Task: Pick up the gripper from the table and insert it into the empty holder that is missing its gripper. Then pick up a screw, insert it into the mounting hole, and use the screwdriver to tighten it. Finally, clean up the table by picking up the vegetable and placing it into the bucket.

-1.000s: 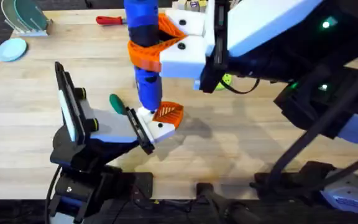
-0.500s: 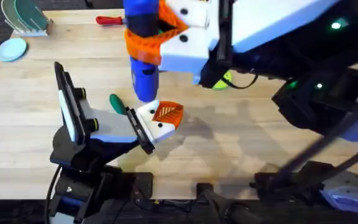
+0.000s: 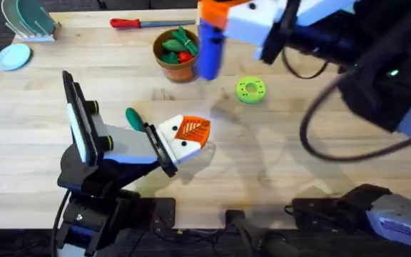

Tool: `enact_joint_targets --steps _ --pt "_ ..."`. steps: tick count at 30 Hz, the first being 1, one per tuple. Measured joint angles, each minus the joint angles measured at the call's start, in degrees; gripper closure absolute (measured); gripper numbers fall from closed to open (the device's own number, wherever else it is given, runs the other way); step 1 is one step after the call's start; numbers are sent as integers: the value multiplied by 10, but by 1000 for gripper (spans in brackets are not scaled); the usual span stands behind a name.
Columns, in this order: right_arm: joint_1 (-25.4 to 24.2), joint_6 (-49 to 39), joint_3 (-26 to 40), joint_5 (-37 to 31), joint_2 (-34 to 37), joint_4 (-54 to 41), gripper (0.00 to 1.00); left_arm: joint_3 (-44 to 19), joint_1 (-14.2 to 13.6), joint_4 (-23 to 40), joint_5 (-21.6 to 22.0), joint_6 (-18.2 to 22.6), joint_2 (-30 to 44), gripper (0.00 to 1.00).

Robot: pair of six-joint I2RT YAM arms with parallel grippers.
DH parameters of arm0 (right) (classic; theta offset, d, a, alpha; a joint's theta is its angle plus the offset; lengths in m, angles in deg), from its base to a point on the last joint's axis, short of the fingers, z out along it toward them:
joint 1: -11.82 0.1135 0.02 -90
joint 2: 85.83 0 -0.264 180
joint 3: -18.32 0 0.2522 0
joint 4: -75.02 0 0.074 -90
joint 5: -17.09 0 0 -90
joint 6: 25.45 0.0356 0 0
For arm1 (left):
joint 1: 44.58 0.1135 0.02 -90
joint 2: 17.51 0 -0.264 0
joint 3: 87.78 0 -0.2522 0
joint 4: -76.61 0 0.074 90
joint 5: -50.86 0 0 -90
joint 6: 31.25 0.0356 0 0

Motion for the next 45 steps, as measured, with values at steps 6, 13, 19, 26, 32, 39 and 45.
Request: enact_joint_targets --steps 6,13,19,26,32,39,45 --pt "-133 -147 0 -48 0 -181 981 0 0 0 0 0 0 989" --pt "-218 -311 0 -233 0 -273 981 0 0 0 0 0 0 989" --pt "-221 -445 0 -387 4 -341 981 0 0 0 0 0 0 989" --pt "-221 -515 0 -510 69 -421 981 0 0 0 0 0 0 989" --pt "-221 -527 0 -543 107 -446 981 0 0 0 0 0 0 989" --pt "-220 -519 0 -551 163 -479 981 0 0 0 0 0 0 989" --pt "-220 -500 0 -532 188 -517 939 0 0 0 0 0 0 989"
